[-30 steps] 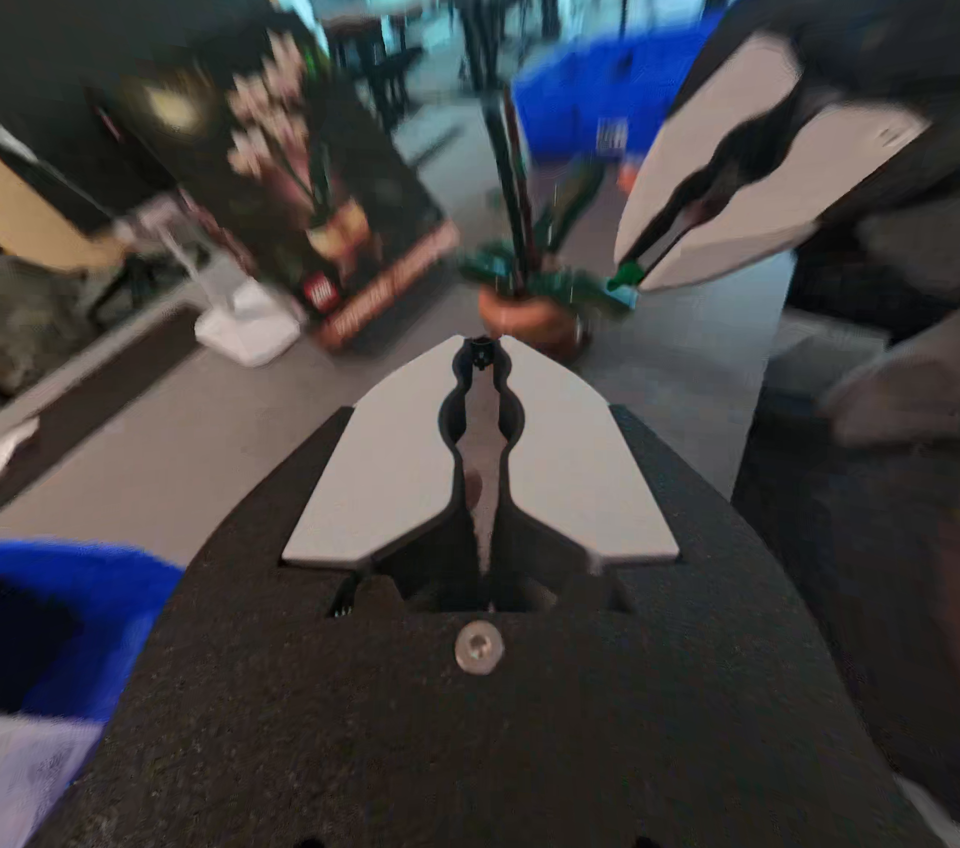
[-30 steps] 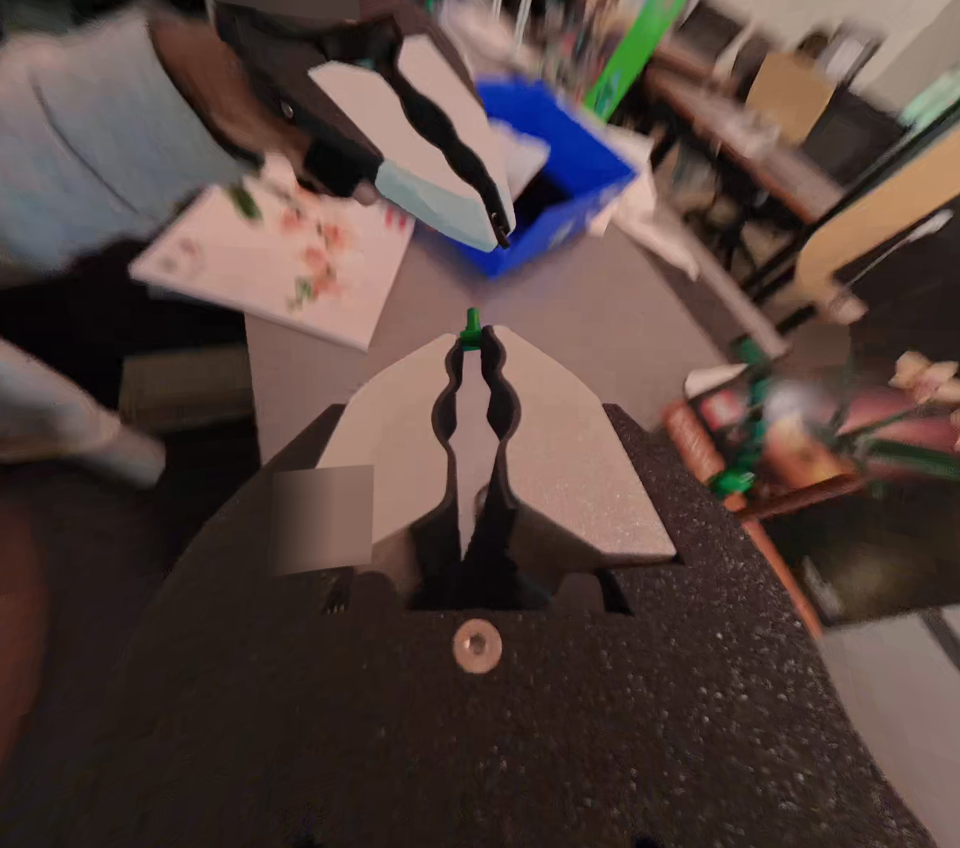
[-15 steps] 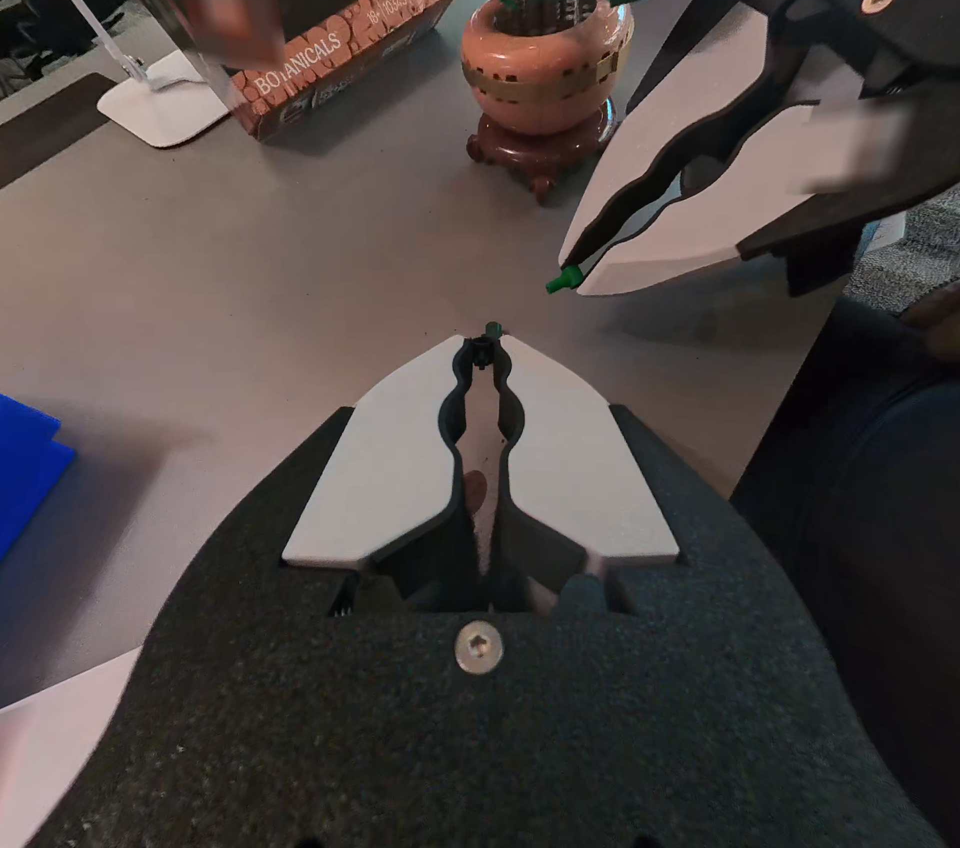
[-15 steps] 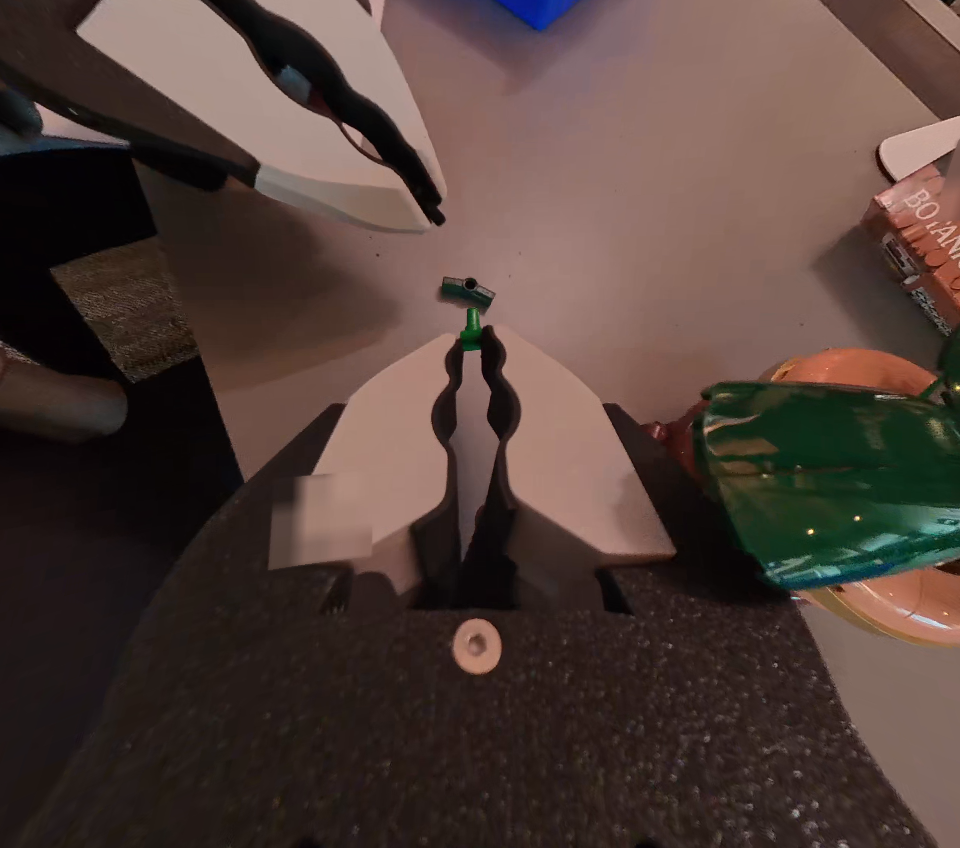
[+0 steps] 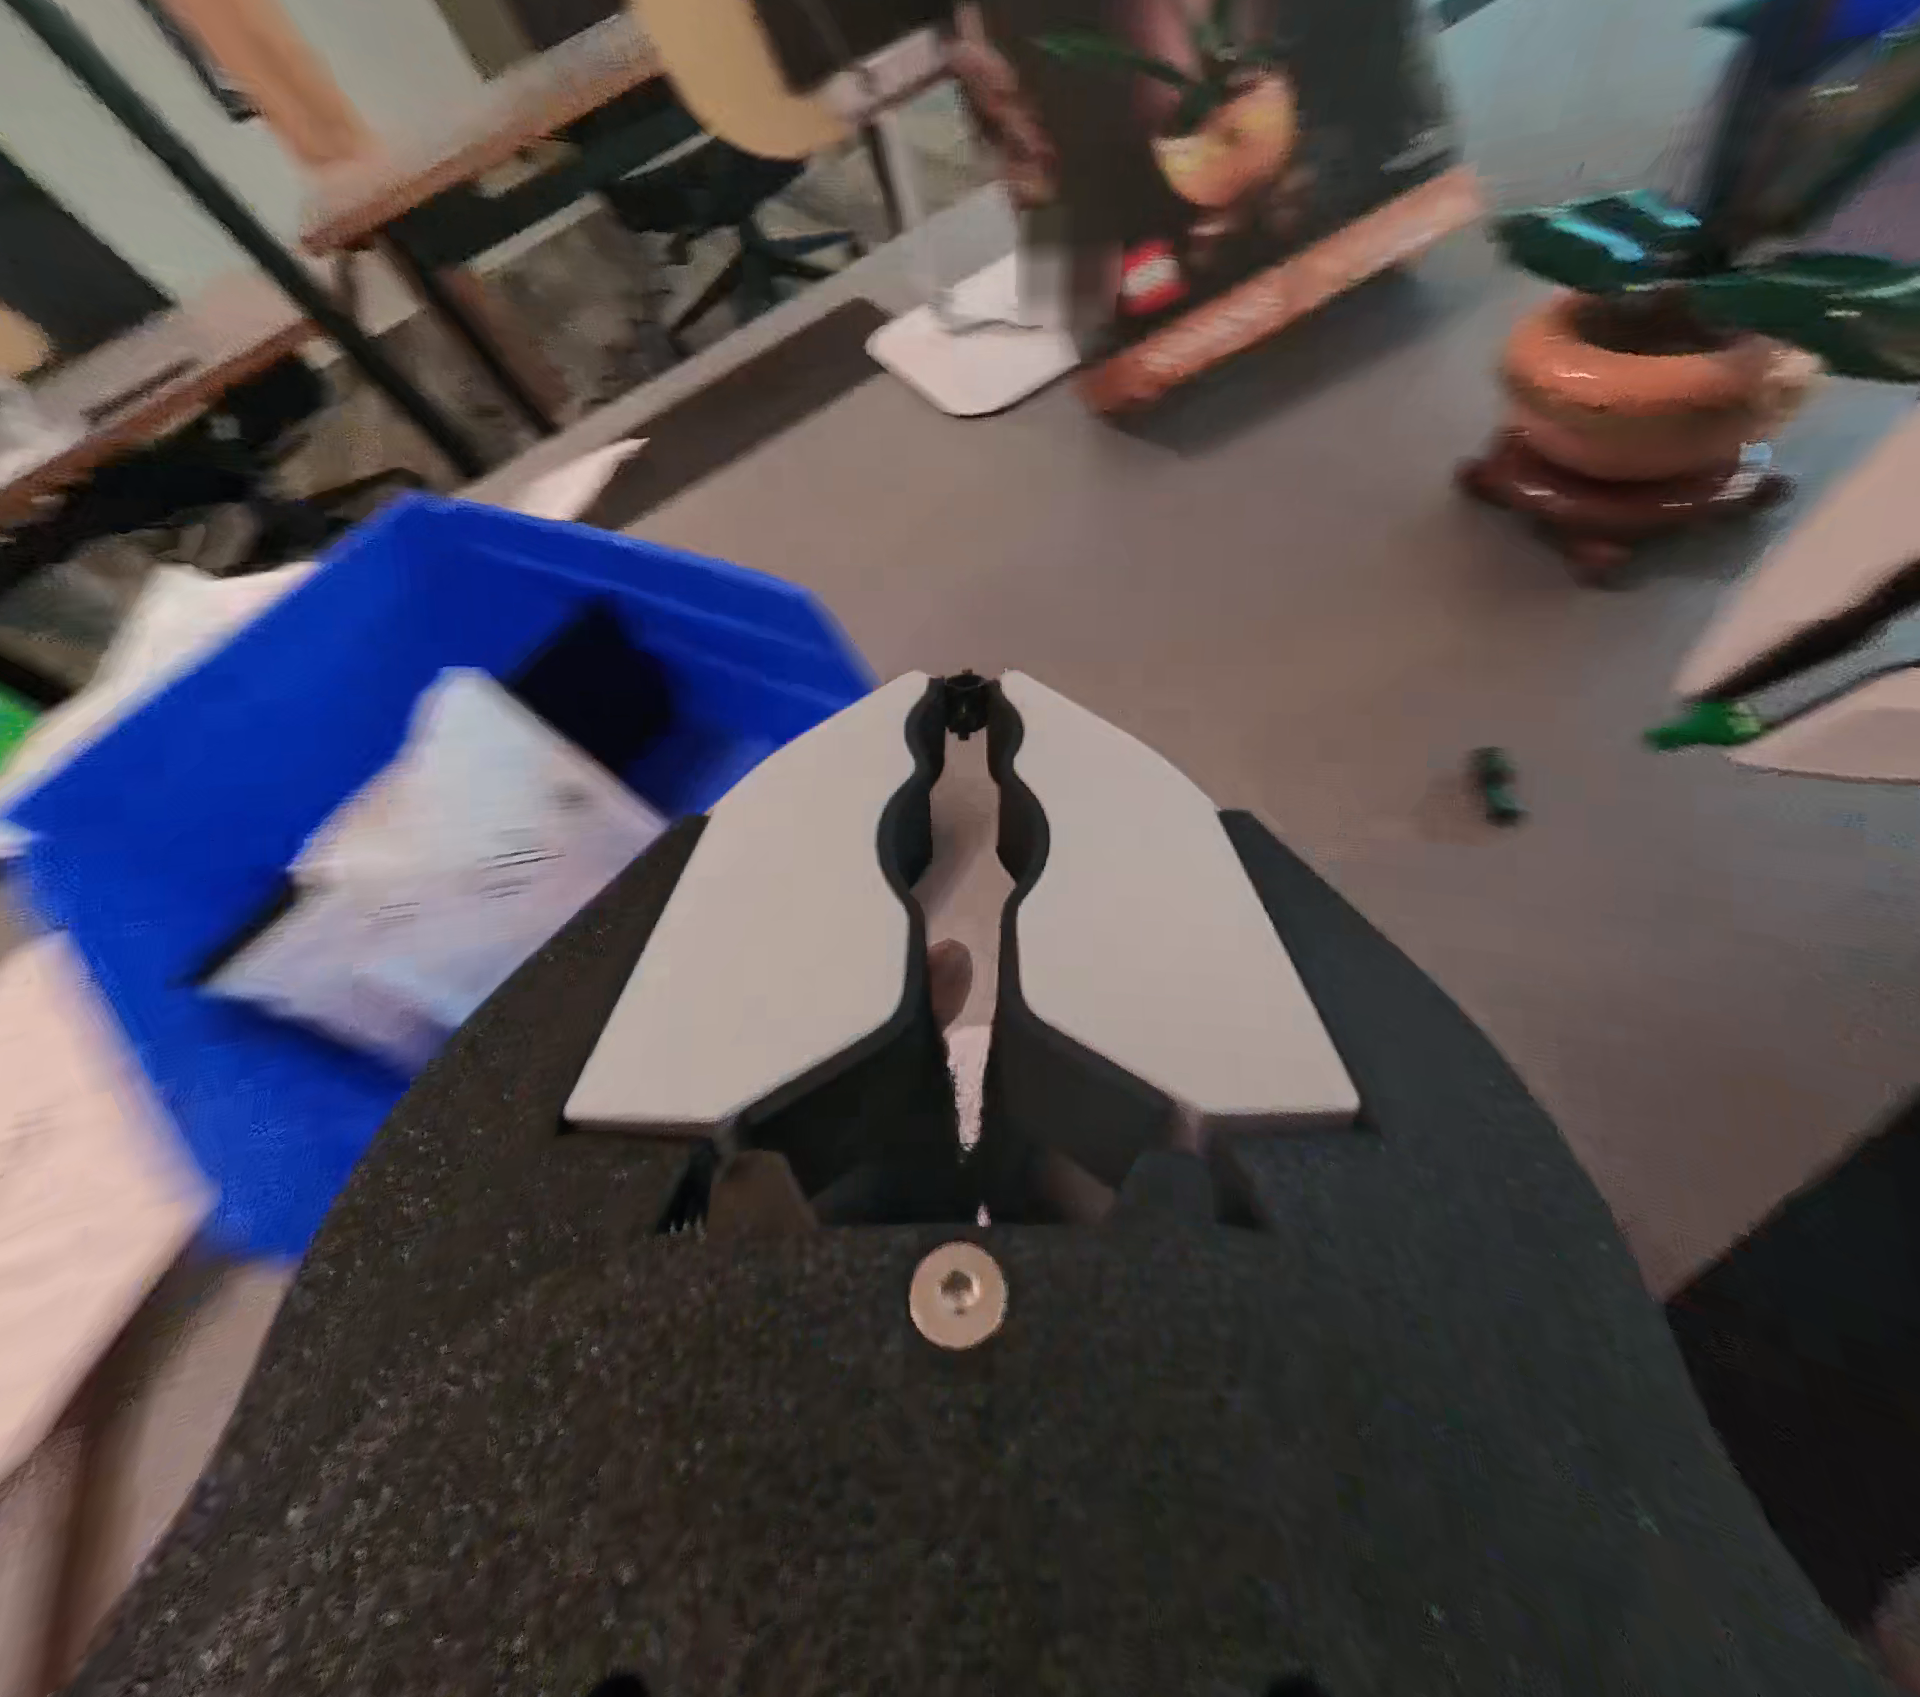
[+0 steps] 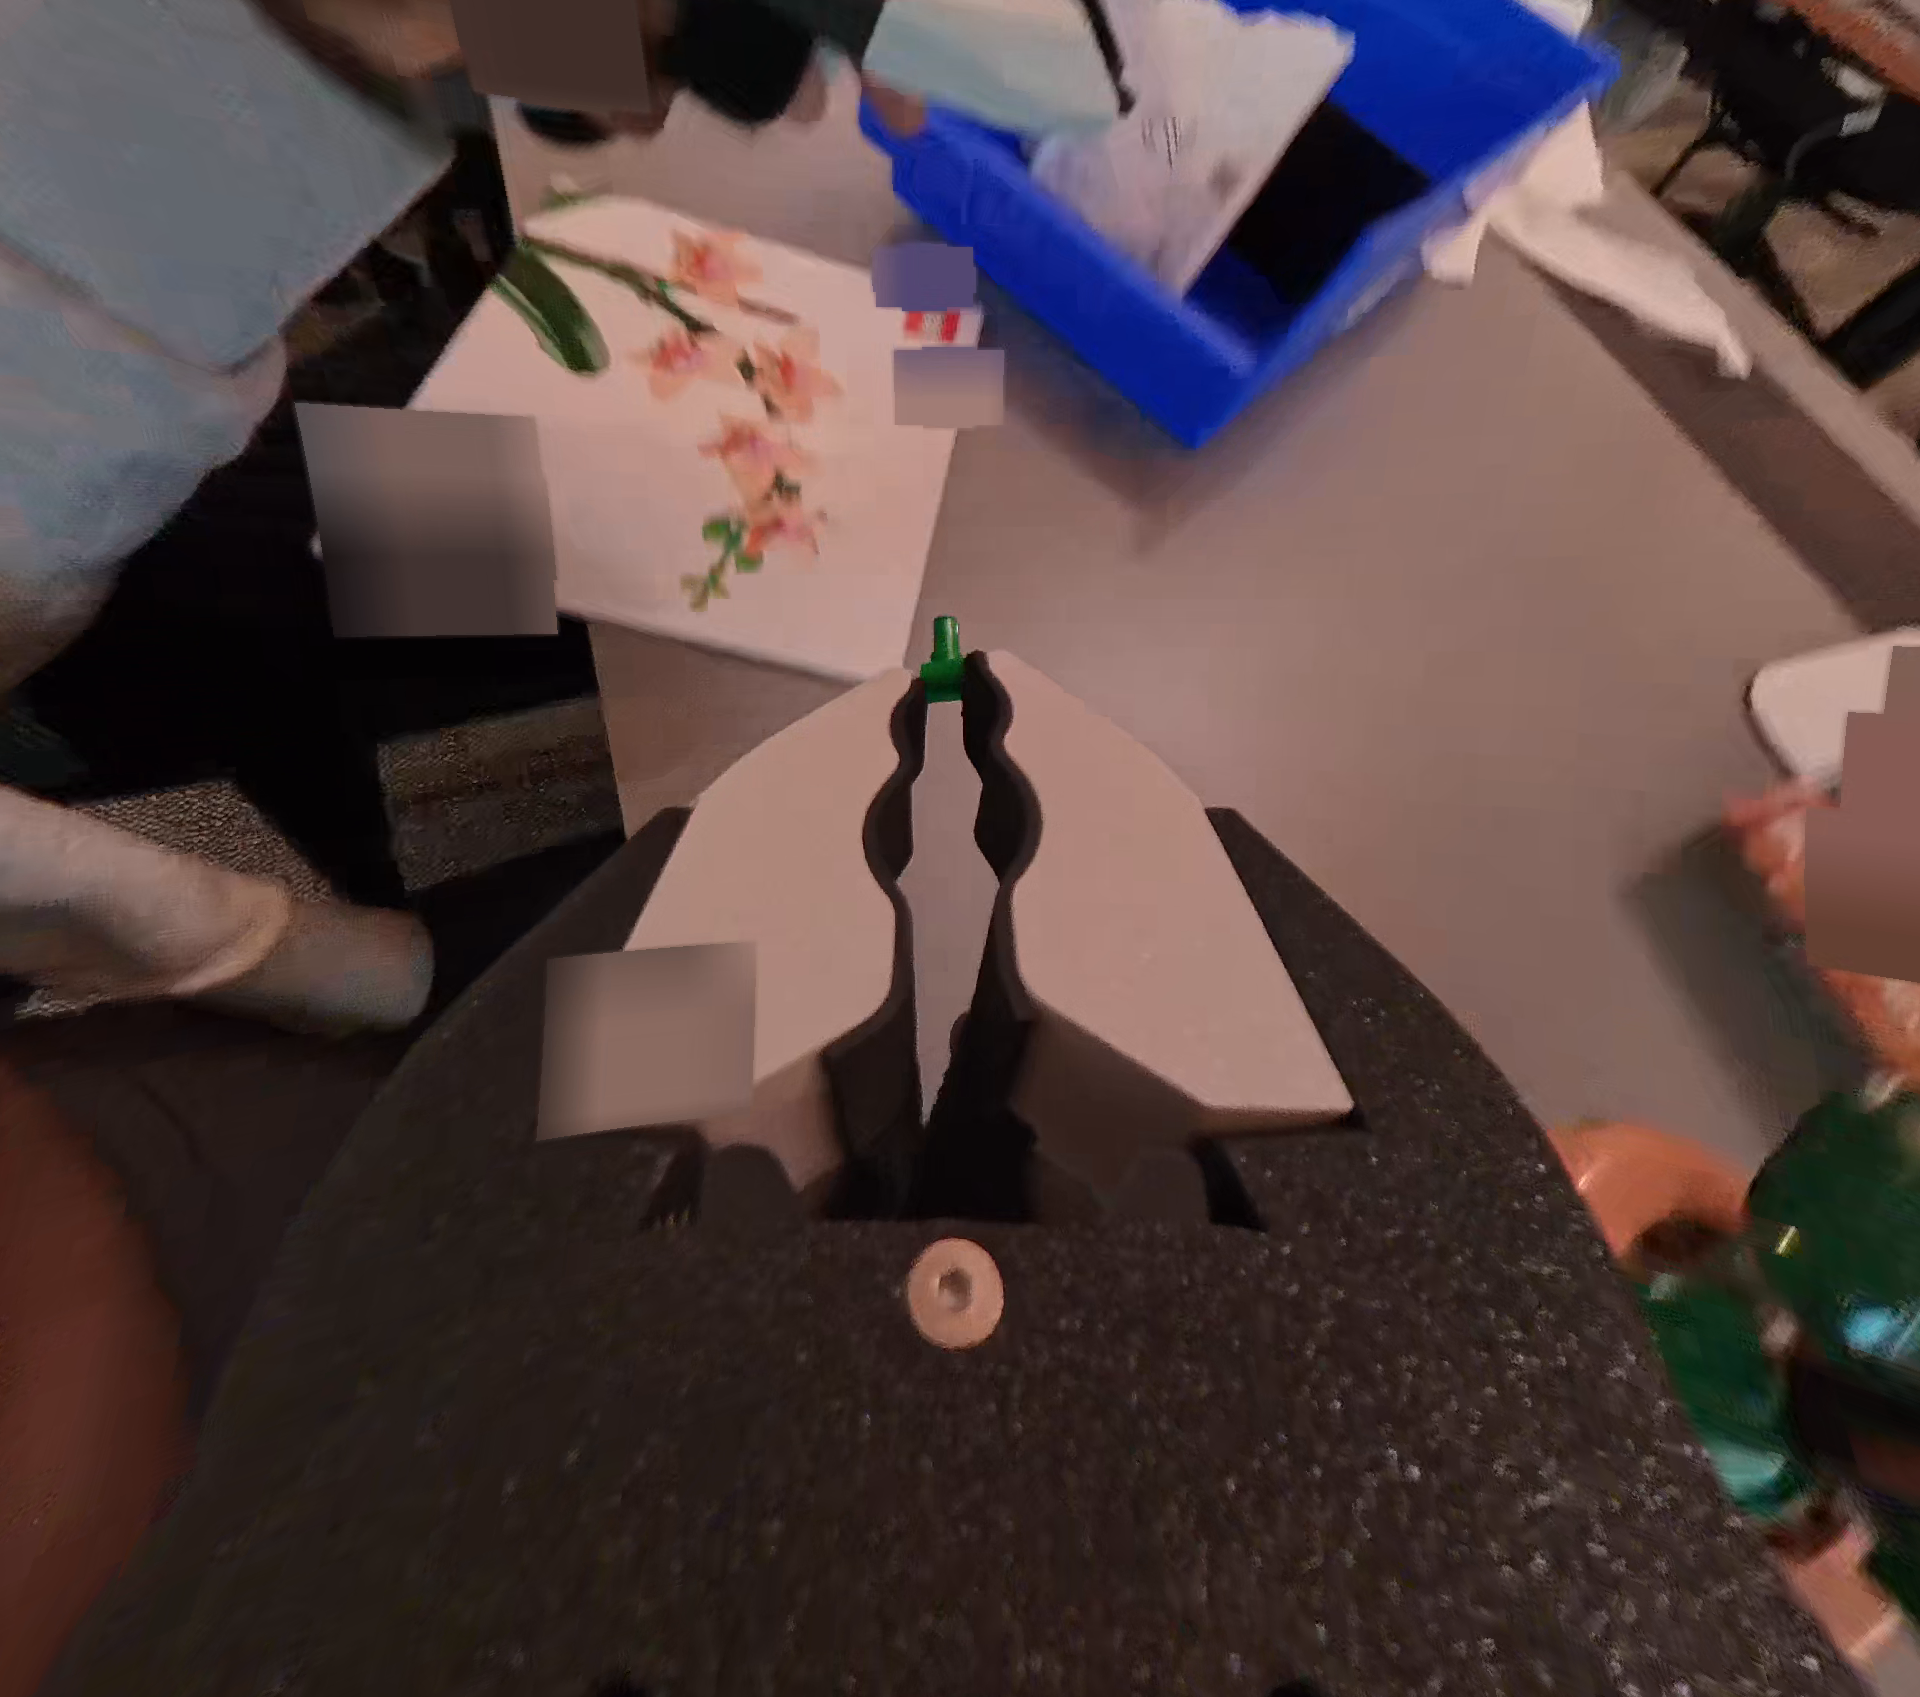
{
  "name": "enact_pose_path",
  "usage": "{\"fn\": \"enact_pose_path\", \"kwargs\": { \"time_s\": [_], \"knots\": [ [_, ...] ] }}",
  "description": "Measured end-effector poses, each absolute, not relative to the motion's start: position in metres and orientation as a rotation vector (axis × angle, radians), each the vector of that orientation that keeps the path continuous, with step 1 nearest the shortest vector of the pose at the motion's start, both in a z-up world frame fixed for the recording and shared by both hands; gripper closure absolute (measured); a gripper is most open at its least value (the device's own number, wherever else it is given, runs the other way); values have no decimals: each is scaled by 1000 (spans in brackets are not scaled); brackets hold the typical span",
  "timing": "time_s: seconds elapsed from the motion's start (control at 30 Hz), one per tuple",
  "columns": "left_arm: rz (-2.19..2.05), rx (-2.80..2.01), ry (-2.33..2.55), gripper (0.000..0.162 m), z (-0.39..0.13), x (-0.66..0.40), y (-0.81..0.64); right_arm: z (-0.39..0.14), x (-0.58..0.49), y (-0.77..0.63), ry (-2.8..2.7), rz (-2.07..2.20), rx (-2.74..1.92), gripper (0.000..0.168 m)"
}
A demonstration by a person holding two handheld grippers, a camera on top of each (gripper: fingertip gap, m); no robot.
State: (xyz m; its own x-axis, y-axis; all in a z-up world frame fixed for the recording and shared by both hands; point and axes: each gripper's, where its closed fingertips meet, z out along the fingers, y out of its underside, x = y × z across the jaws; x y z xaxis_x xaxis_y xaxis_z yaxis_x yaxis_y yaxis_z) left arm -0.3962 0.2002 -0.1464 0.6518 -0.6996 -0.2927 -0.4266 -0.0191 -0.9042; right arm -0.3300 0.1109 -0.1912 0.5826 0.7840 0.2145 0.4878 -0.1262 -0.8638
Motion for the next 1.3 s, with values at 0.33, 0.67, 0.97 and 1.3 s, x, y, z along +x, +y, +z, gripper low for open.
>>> {"fn": "enact_pose_path", "kwargs": {
  "time_s": [0.33, 0.67, 0.97, 1.3],
  "knots": [
    [-204, -1519, 417, 155, -40, -561, 236, -21, -477, 223, -1368, 346, -1547, 162],
    [-308, -1453, 209, 155, -70, -641, 239, -103, -534, 372, -2430, 128, -1689, 162],
    [-515, -1426, 232, 155, -90, -632, 257, -181, -539, 421, -2555, 199, -1716, 160],
    [-585, -1468, 263, 155, -109, -615, 272, -187, -537, 419, -2537, 321, -1714, 147]
  ]
}}
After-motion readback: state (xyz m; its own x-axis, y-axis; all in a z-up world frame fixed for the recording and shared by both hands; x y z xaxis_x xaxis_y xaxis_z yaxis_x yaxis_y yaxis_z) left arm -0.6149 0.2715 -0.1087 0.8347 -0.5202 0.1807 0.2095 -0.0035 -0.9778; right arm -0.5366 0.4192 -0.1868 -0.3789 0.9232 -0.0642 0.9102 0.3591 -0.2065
